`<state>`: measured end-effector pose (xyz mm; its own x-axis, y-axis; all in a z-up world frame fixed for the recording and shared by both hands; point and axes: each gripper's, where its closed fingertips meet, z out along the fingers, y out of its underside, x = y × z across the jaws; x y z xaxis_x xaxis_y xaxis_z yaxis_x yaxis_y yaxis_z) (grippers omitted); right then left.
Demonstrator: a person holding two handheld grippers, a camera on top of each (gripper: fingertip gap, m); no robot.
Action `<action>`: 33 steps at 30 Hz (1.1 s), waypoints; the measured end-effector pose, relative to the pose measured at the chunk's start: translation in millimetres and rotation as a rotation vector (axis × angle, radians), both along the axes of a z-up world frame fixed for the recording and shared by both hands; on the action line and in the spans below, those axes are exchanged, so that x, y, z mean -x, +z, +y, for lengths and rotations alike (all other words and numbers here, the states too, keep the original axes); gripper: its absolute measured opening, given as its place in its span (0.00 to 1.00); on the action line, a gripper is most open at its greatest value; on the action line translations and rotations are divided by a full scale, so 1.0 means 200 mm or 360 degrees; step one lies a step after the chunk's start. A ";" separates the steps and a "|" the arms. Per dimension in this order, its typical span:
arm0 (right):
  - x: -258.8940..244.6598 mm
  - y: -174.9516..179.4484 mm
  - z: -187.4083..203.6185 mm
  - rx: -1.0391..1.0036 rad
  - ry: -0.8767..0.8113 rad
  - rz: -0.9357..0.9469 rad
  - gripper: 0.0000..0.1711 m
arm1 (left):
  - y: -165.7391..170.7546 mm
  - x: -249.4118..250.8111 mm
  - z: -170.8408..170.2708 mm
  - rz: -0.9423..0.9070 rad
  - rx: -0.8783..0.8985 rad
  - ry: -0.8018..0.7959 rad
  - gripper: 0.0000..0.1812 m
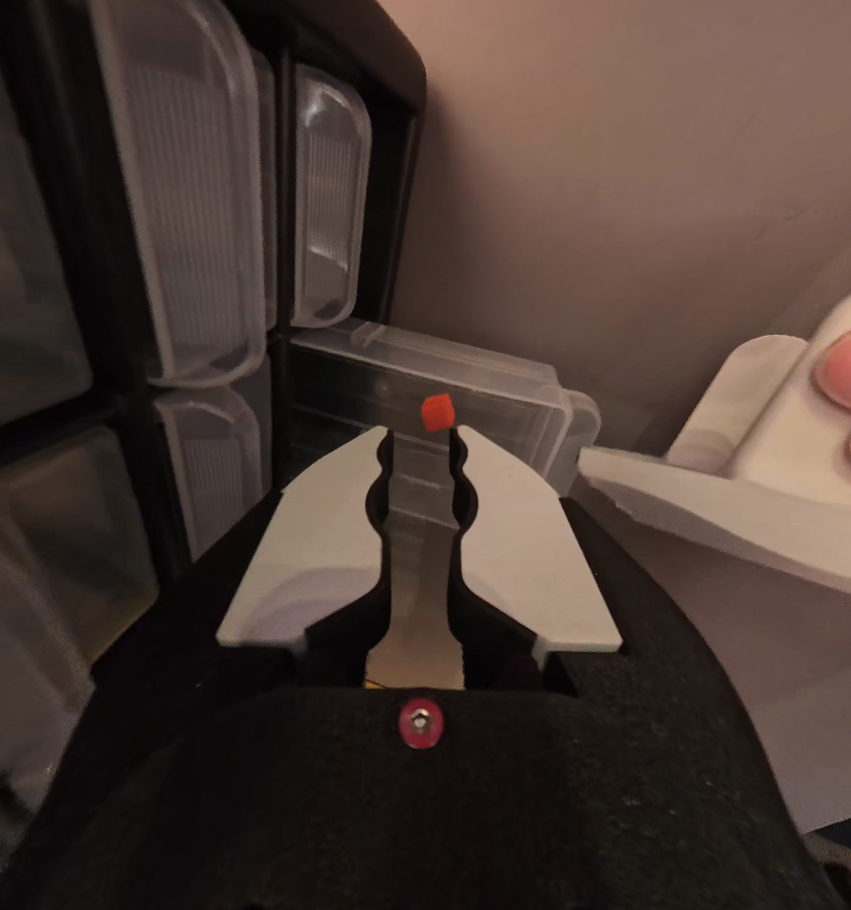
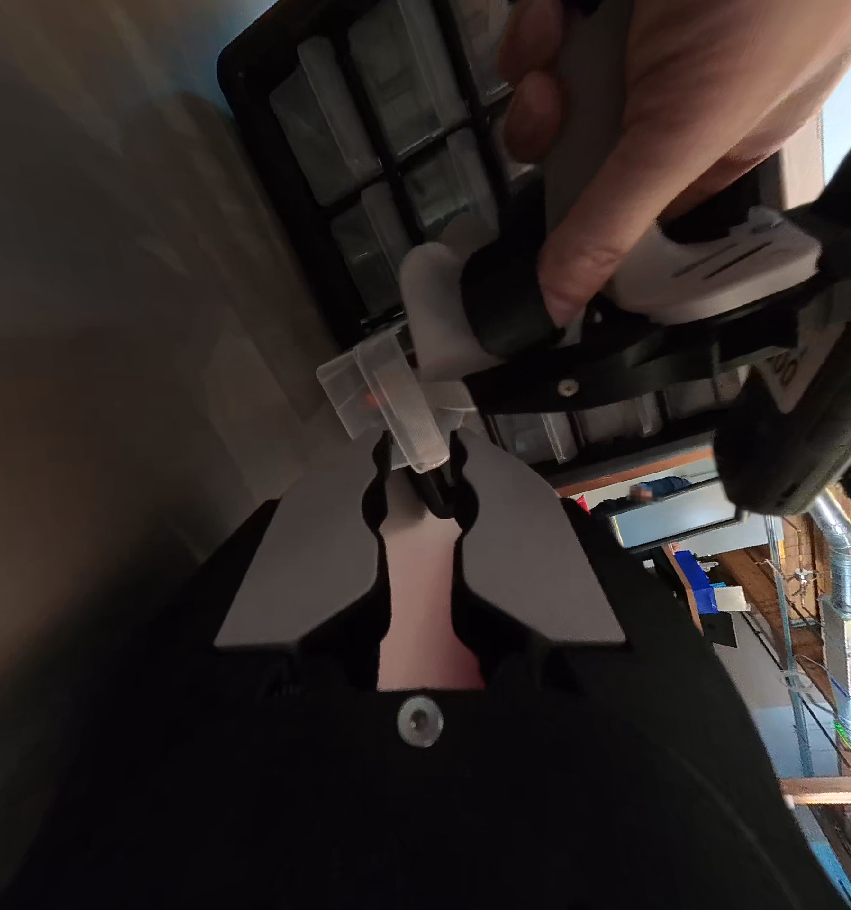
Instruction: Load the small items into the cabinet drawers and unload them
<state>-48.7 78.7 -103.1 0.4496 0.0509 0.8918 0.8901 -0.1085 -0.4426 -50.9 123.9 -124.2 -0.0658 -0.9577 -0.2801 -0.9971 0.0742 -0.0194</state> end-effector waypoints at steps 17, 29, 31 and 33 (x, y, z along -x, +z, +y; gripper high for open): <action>0.05 -0.03 0.08 -0.0019 -0.0031 -0.0244 0.12 | 0.90 0.61 -0.42 -0.1159 0.0265 -0.0049 0.13; -0.03 -0.02 0.31 -0.0036 -0.0213 -0.0240 0.13 | 0.98 0.90 -0.24 -0.1459 0.0341 0.0133 0.14; -0.04 -0.03 0.34 -0.0035 -0.0235 -0.0240 0.13 | 0.99 0.91 -0.25 -0.1475 0.0379 0.0102 0.14; -0.04 -0.03 0.37 -0.0036 -0.0247 -0.0242 0.14 | 1.00 0.93 -0.25 -0.1480 0.0367 0.0094 0.14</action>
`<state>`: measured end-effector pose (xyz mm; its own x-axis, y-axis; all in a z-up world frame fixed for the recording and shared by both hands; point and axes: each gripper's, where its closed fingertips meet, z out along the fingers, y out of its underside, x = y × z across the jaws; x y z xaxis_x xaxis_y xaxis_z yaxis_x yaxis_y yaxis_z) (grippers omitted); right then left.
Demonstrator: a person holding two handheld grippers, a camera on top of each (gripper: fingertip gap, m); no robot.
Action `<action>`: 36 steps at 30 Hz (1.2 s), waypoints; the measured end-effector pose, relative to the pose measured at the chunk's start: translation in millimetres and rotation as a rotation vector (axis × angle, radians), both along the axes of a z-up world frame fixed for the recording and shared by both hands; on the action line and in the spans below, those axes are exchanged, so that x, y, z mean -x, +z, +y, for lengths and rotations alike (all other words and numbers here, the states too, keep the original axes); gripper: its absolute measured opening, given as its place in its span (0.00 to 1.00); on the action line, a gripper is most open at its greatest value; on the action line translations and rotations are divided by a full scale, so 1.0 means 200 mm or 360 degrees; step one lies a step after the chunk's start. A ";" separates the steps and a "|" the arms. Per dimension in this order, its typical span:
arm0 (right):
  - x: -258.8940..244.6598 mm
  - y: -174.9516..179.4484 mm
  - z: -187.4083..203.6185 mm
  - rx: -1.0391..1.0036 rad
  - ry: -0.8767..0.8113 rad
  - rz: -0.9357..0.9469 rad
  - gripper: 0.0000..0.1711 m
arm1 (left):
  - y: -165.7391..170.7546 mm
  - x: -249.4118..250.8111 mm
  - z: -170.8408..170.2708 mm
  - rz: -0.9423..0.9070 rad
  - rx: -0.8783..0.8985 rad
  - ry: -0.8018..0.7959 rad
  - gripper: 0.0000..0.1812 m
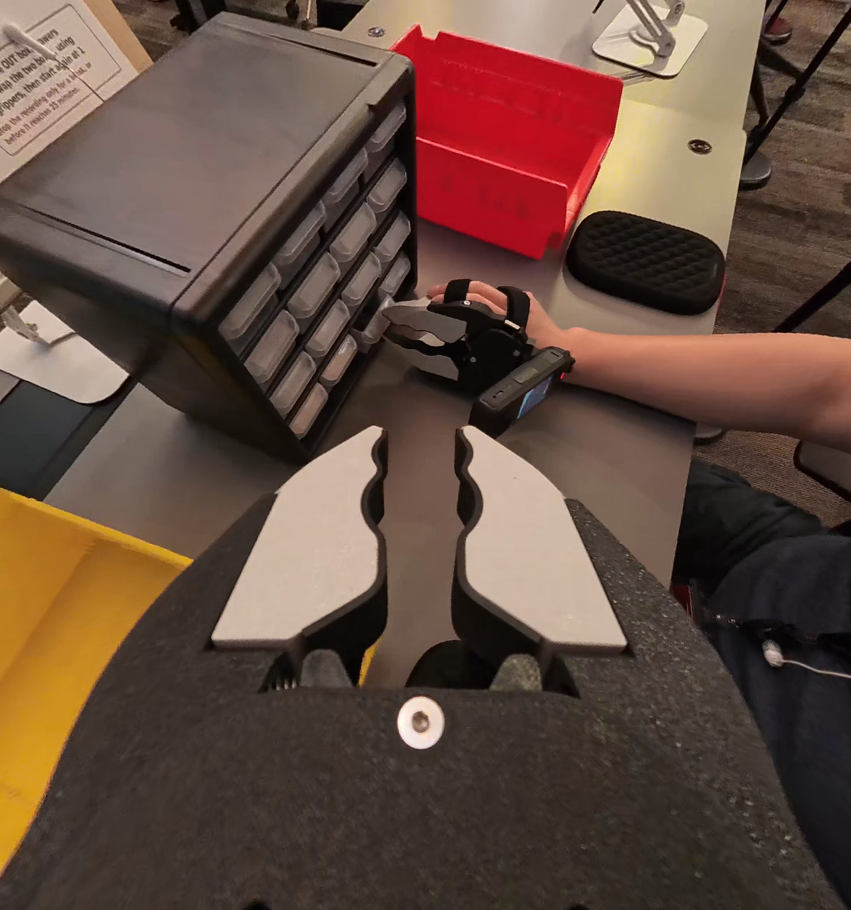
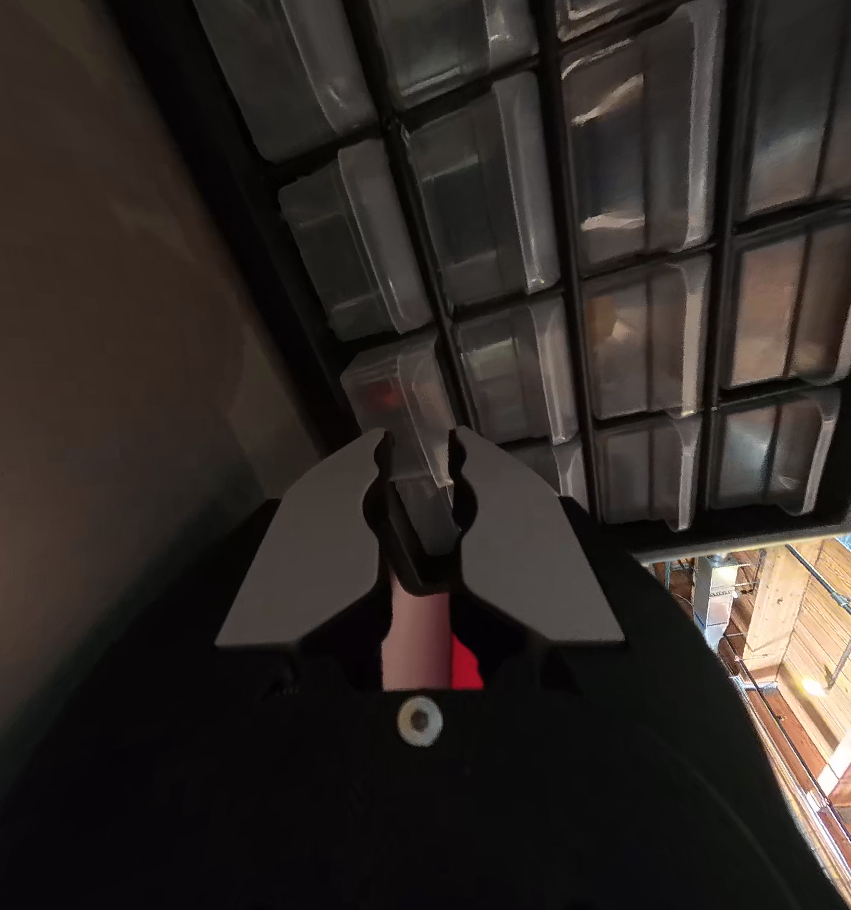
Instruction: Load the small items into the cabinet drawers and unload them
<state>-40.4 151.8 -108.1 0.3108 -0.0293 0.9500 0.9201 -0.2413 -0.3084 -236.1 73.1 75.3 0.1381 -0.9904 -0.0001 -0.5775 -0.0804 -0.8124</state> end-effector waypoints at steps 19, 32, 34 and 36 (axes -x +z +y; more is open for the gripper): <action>0.03 0.02 0.04 -0.0027 0.0061 0.0003 0.14 | 0.17 0.06 0.00 -0.0224 -0.0057 0.0069 0.14; 0.27 -0.02 -0.05 0.0091 0.0422 0.0023 0.14 | 0.54 0.04 -0.11 -0.1354 0.0482 -0.0237 0.12; 0.30 -0.03 -0.06 0.0120 0.0441 0.0029 0.14 | 0.46 -0.03 -0.11 -0.1225 0.0468 -0.0205 0.12; 0.32 -0.03 -0.06 0.0141 0.0458 0.0038 0.14 | 0.41 -0.09 -0.11 -0.1164 0.0459 -0.0181 0.12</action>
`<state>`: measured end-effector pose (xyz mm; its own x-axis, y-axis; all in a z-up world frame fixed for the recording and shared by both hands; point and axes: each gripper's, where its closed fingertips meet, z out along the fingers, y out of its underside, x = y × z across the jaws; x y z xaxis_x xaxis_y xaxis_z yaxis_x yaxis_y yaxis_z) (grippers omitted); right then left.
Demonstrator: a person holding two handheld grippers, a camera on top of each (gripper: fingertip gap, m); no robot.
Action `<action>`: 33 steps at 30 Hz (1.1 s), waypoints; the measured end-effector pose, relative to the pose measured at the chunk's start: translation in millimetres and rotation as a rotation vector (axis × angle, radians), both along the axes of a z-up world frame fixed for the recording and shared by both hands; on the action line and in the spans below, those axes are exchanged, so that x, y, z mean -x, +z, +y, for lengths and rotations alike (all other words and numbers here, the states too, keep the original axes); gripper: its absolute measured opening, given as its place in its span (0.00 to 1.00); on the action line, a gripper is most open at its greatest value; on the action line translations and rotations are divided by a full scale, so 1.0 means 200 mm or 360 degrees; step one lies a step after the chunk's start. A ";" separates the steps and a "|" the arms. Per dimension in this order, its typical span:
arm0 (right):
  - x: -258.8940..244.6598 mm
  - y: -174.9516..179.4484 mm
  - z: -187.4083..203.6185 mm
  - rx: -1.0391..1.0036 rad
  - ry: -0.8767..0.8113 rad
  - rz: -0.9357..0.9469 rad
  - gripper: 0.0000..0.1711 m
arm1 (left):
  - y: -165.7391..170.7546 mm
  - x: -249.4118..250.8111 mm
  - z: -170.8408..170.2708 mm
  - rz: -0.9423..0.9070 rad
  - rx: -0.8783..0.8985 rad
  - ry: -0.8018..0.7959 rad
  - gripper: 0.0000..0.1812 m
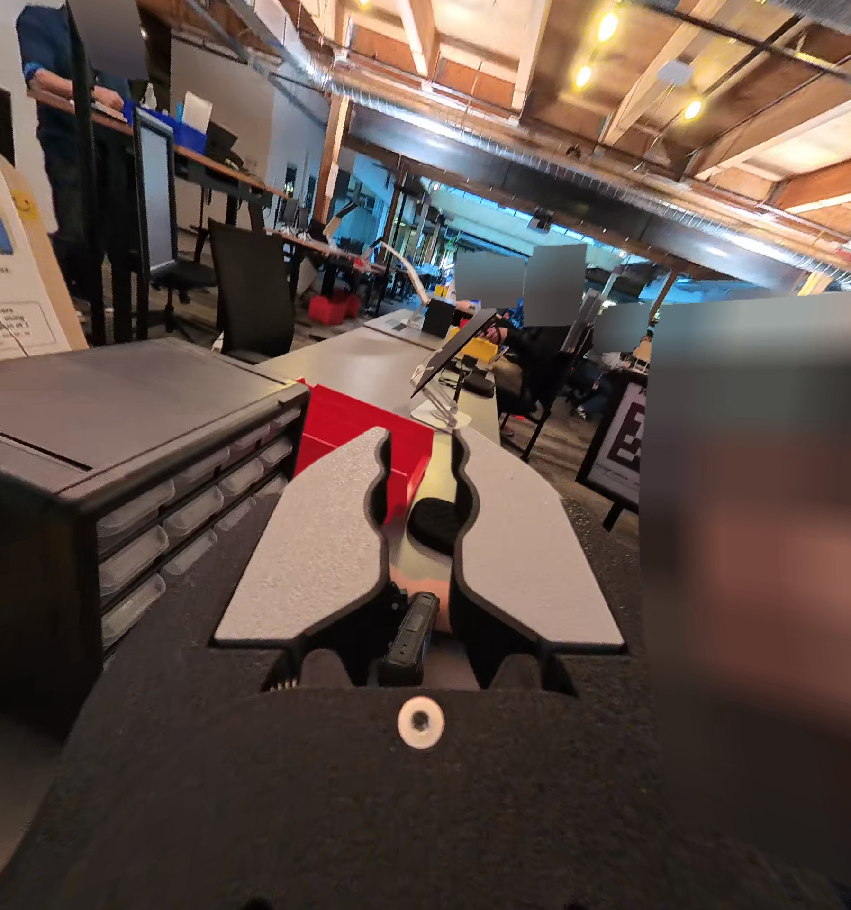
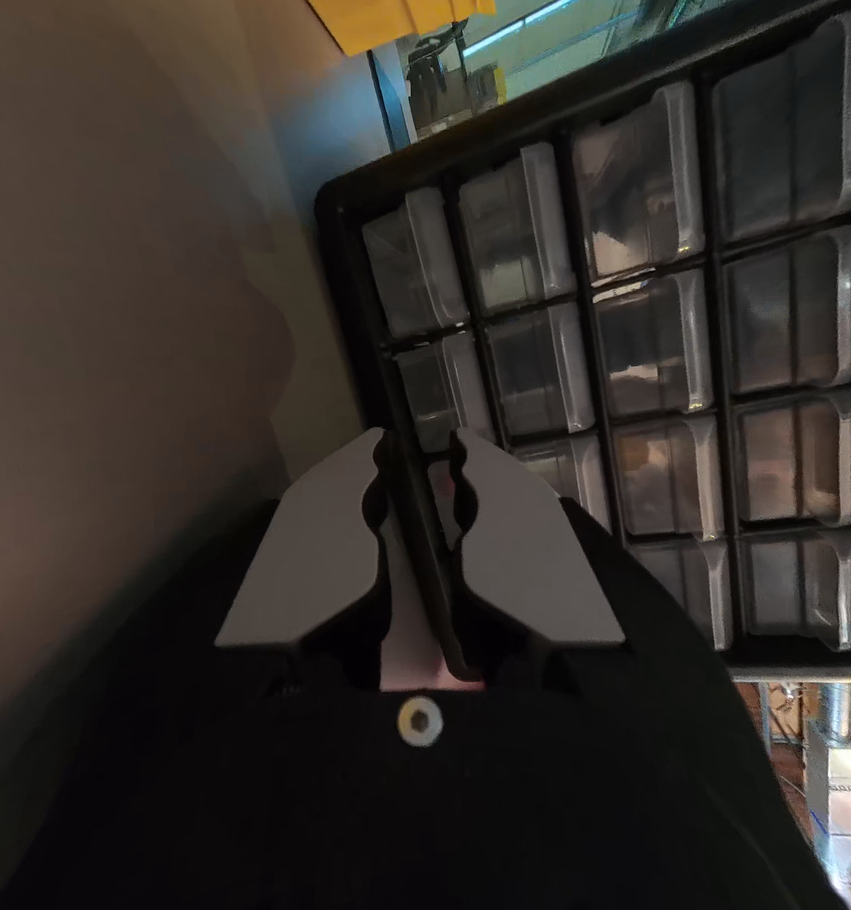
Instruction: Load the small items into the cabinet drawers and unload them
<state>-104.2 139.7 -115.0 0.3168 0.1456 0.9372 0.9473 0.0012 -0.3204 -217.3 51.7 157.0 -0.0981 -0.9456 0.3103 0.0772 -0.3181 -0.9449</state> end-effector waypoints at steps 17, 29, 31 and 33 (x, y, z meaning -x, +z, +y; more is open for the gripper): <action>0.13 0.04 -0.04 0.0055 0.0104 0.0112 0.14 | -0.32 -0.28 -0.08 0.0328 0.0129 -0.0183 0.13; 0.17 0.10 -0.06 -0.0072 0.0229 0.0116 0.14 | -0.29 -0.24 -0.10 0.0328 0.0137 -0.0234 0.13; 0.25 0.07 -0.08 -0.0070 0.0304 0.0064 0.13 | -0.30 -0.24 -0.09 0.0348 0.0137 -0.0232 0.13; 0.34 0.06 -0.11 -0.0081 0.0392 -0.0008 0.13 | -0.31 -0.24 -0.08 0.0351 0.0143 -0.0231 0.13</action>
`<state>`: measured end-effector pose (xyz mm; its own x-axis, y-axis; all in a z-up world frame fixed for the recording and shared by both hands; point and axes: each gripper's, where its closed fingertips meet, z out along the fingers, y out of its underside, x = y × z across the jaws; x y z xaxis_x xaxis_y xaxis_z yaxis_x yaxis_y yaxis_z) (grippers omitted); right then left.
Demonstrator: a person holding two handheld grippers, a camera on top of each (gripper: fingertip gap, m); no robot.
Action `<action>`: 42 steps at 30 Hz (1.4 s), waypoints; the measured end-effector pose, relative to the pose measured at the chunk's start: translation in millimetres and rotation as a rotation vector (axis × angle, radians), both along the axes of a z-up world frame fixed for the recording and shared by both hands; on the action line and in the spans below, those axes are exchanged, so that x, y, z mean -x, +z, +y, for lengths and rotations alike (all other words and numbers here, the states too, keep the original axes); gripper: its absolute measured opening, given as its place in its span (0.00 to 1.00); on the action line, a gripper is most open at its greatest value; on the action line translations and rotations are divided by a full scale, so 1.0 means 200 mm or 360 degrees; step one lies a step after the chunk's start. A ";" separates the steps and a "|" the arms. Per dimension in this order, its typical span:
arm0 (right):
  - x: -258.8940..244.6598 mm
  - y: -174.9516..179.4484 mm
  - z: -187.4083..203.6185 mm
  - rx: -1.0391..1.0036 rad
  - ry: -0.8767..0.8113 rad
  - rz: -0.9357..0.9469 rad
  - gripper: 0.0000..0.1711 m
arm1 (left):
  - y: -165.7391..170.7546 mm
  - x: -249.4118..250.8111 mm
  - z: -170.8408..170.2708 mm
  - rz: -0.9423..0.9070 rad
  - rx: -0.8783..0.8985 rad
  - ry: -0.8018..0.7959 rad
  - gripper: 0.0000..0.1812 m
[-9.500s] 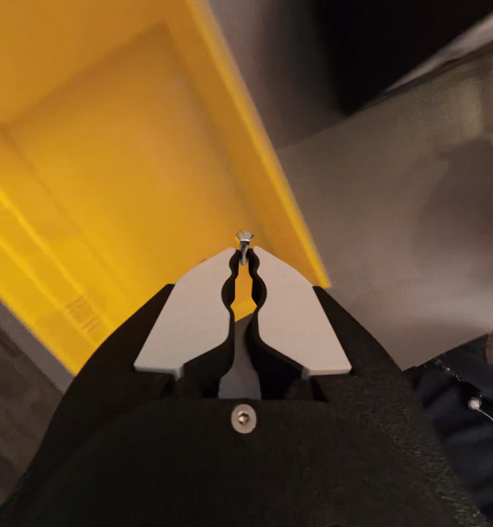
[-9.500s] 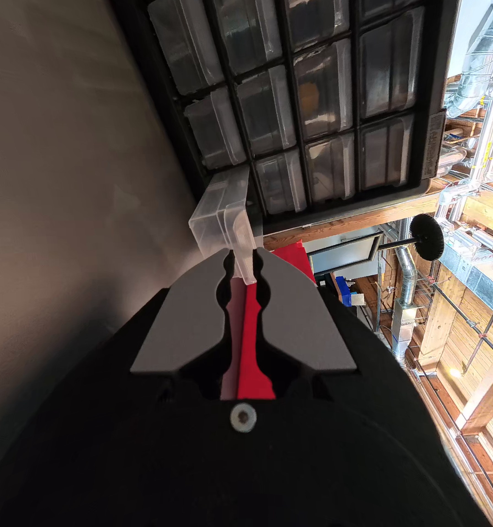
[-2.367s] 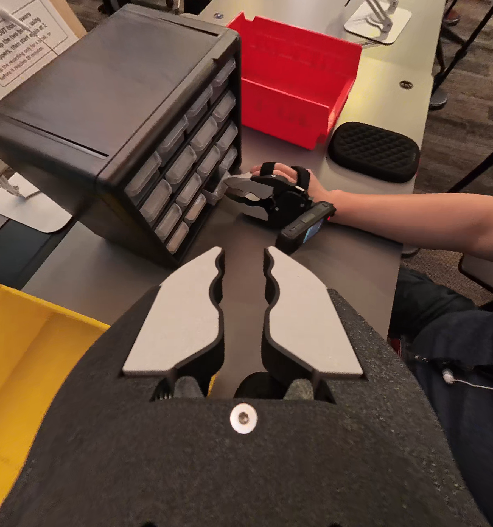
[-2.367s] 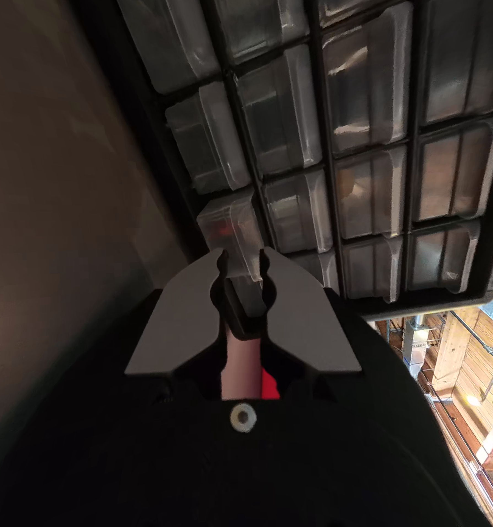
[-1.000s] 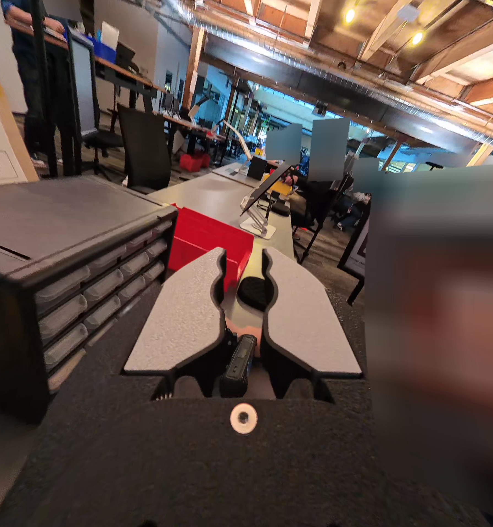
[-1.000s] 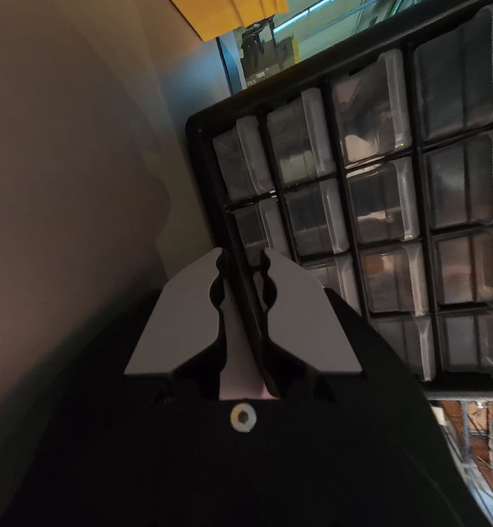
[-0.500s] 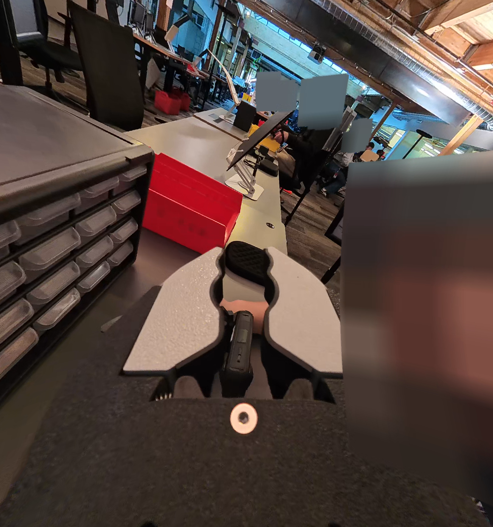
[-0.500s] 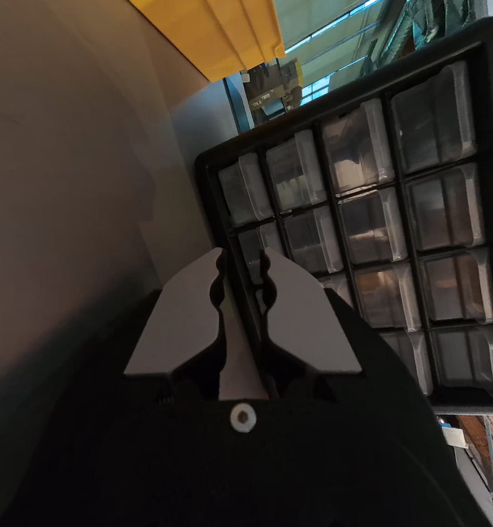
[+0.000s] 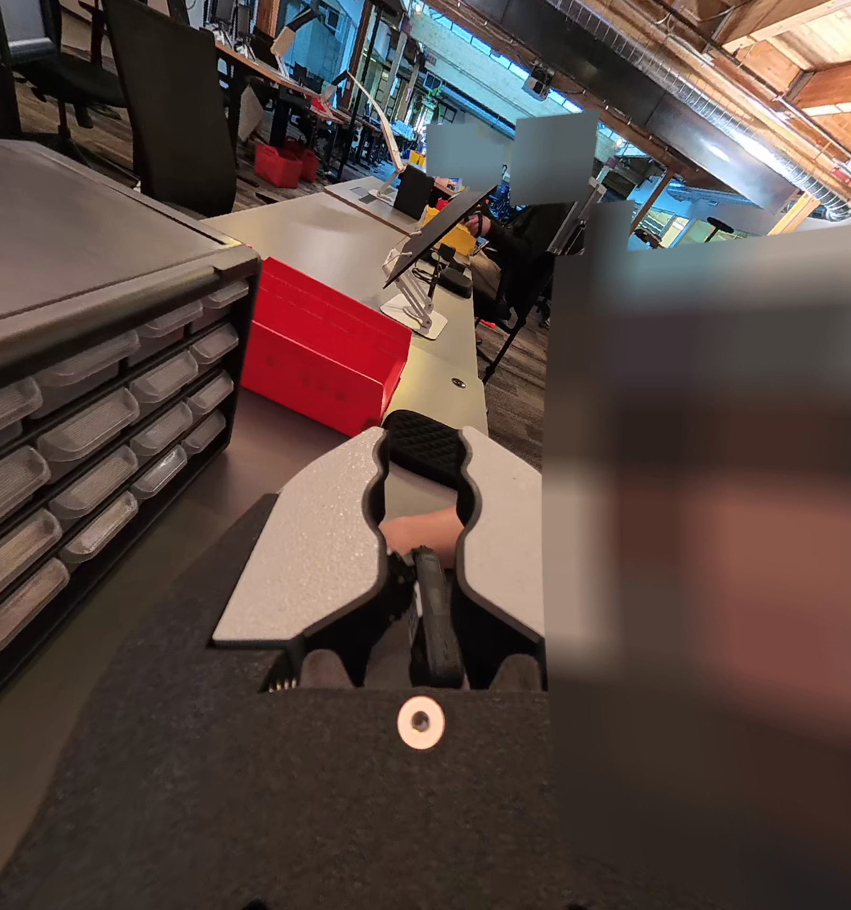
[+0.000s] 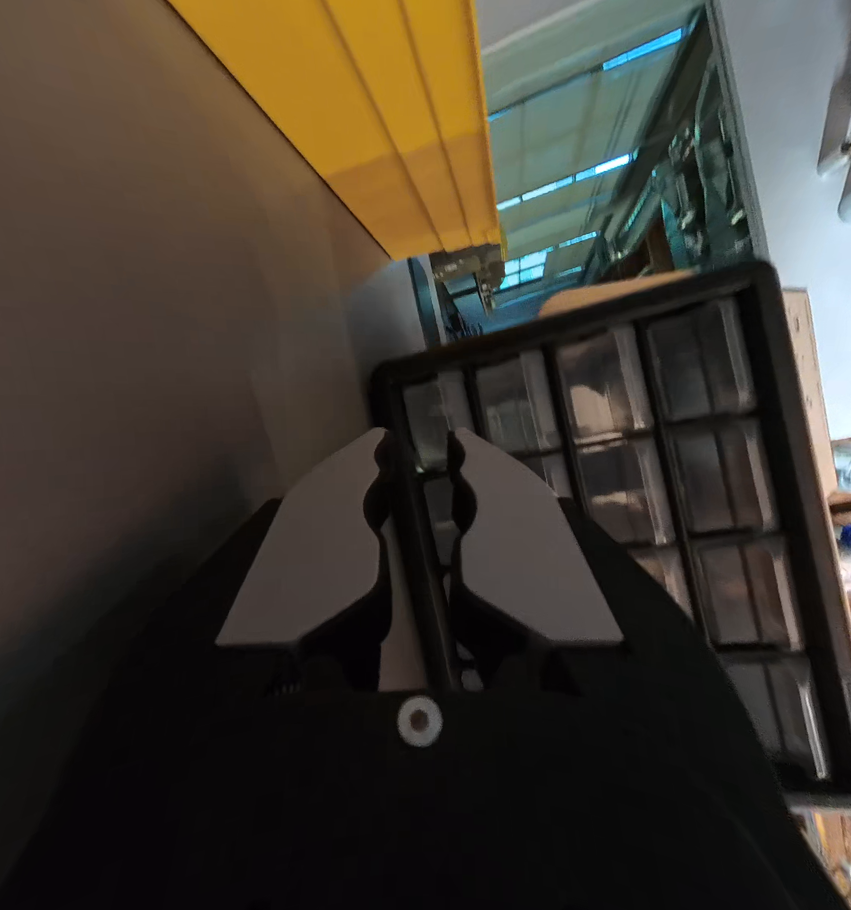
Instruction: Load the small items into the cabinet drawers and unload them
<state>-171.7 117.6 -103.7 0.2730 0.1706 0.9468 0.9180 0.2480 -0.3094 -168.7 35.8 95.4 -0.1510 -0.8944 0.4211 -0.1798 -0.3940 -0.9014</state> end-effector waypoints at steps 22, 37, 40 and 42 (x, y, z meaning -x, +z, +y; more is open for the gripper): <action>-0.31 0.06 -0.05 -0.0277 -0.0119 -0.0284 0.08 | -0.10 -0.06 -0.04 0.0129 -0.0016 -0.0051 0.13; -0.04 -0.07 -0.24 0.0005 -0.0029 -0.0319 0.06 | -0.17 -0.13 -0.14 0.0195 -0.0042 -0.0100 0.13; -0.06 -0.09 -0.23 0.0128 -0.0054 -0.0231 0.06 | -0.21 -0.15 -0.13 0.0236 -0.0012 -0.0100 0.13; -0.06 -0.09 -0.23 0.0163 -0.0054 -0.0197 0.06 | -0.22 -0.16 -0.13 0.0238 0.0026 -0.0106 0.13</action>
